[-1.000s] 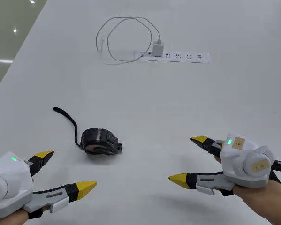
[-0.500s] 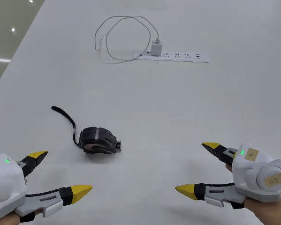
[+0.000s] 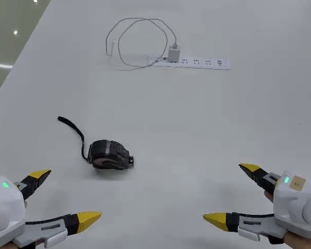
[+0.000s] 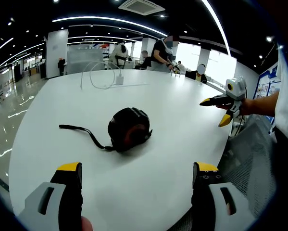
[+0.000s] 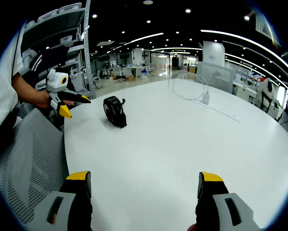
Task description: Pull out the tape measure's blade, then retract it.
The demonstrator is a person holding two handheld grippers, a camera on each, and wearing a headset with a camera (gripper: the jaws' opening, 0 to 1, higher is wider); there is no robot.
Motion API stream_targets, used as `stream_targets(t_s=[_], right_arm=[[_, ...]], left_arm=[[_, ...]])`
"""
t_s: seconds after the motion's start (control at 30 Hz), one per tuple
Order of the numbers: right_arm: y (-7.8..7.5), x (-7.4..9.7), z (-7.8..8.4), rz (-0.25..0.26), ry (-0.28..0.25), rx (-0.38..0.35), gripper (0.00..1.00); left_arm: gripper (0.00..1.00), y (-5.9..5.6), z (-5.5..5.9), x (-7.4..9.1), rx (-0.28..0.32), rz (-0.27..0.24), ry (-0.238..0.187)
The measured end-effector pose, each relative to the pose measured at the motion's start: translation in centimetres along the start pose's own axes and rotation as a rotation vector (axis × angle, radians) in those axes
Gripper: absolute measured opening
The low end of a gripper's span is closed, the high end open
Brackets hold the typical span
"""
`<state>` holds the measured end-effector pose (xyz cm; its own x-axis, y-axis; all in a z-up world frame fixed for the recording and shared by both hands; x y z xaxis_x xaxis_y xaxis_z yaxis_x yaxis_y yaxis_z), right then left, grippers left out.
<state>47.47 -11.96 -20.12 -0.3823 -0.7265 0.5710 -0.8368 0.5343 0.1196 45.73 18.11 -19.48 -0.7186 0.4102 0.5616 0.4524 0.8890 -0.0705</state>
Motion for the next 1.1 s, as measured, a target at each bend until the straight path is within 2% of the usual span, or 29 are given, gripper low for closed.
stream_targets(t_s=[0.13,0.5,0.83,1.1], right_arm=[[-0.09,0.36,0.02,0.012,-0.011,-0.003,0.91],[0.09,0.59,0.65,0.019,-0.017,-0.018,0.92],[0.04,1.02,0.79,0.021,-0.015,-0.022,0.93],[0.09,1.12,0.77,0.018,-0.016,-0.028,0.93]], left_arm=[[0.94,0.2,-0.14,0.0,0.001,-0.004,-0.008],[0.95,-0.22,-0.1,0.12,-0.019,0.001,-0.014],[0.95,-0.69,-0.73,-0.19,-0.029,0.014,-0.03],[0.95,-0.53,-0.5,0.11,-0.026,0.007,-0.027]])
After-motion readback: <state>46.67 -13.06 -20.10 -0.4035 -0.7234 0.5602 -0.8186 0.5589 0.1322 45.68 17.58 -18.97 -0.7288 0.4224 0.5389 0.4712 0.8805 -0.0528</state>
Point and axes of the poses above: the centre of the closed fingertips' face, and the gripper's own axes: x roughly backward along the fingers, y roughly to its left, z roughly out of its underside, the point moved 1 cm from there along x, roughly backward along the fingers, and after that the axes turned 7 degrees about -z, right-handed, at the moved point
